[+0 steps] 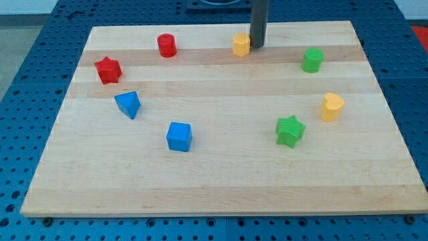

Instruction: Push the yellow hexagon closer to the red circle

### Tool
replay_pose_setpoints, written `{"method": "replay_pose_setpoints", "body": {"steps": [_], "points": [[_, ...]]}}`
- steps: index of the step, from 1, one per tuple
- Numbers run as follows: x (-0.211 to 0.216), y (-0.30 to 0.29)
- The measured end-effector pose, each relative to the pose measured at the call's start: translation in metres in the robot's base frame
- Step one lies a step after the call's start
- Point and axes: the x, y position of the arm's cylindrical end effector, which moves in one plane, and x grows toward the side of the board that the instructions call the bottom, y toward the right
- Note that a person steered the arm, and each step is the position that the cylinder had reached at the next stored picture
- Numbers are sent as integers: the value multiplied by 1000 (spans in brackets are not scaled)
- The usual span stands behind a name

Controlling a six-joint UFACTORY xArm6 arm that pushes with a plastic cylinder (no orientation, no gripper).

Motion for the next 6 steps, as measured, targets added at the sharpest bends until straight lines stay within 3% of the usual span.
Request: {"method": "replay_pose_setpoints", "body": {"steps": [3,6], "points": [[15,-15],[-9,-73]]}}
